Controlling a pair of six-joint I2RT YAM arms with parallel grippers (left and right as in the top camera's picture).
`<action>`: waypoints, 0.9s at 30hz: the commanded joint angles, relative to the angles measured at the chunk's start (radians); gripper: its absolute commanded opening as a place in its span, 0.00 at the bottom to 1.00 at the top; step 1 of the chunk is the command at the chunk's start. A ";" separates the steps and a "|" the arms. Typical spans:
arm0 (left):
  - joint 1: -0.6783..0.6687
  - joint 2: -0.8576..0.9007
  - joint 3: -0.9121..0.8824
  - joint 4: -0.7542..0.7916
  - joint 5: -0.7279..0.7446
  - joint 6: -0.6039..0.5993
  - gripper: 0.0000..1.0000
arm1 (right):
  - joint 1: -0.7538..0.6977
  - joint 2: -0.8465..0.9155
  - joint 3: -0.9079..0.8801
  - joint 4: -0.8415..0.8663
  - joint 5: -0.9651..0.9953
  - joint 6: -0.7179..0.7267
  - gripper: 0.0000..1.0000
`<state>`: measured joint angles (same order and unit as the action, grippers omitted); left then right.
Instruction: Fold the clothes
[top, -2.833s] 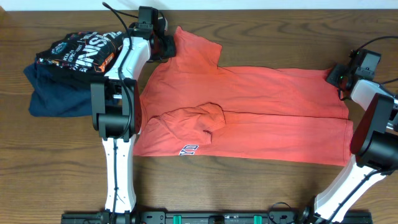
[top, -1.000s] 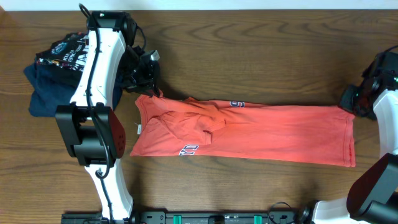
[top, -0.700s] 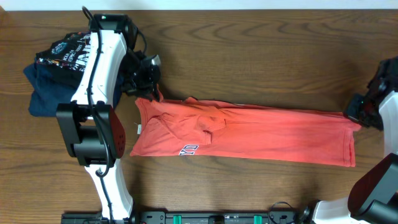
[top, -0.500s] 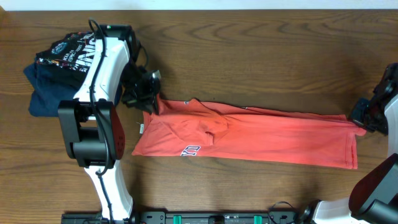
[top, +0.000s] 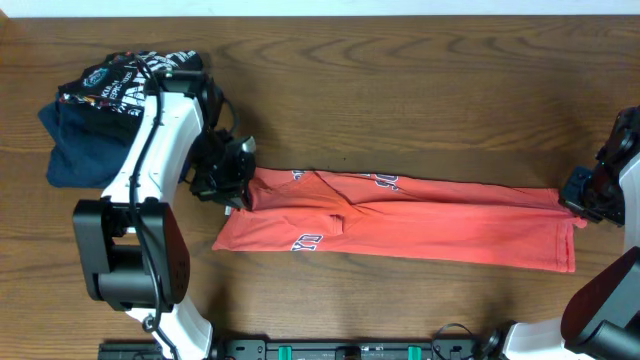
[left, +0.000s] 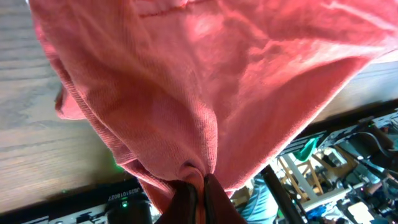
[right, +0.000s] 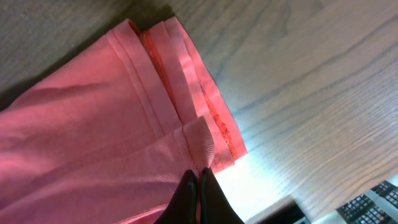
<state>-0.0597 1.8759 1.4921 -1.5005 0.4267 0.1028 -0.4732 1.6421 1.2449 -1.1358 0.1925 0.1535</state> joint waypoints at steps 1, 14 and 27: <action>-0.002 0.002 -0.033 0.002 -0.008 -0.011 0.06 | -0.007 -0.017 -0.002 -0.013 0.048 0.018 0.01; -0.002 0.002 -0.056 0.019 -0.009 -0.010 0.08 | -0.007 -0.017 -0.003 -0.050 0.051 0.018 0.01; -0.002 0.002 -0.056 0.015 -0.020 -0.010 0.17 | -0.007 -0.017 -0.003 -0.050 0.051 0.018 0.01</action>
<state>-0.0601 1.8759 1.4456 -1.4803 0.4183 0.0978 -0.4732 1.6421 1.2449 -1.1851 0.2180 0.1562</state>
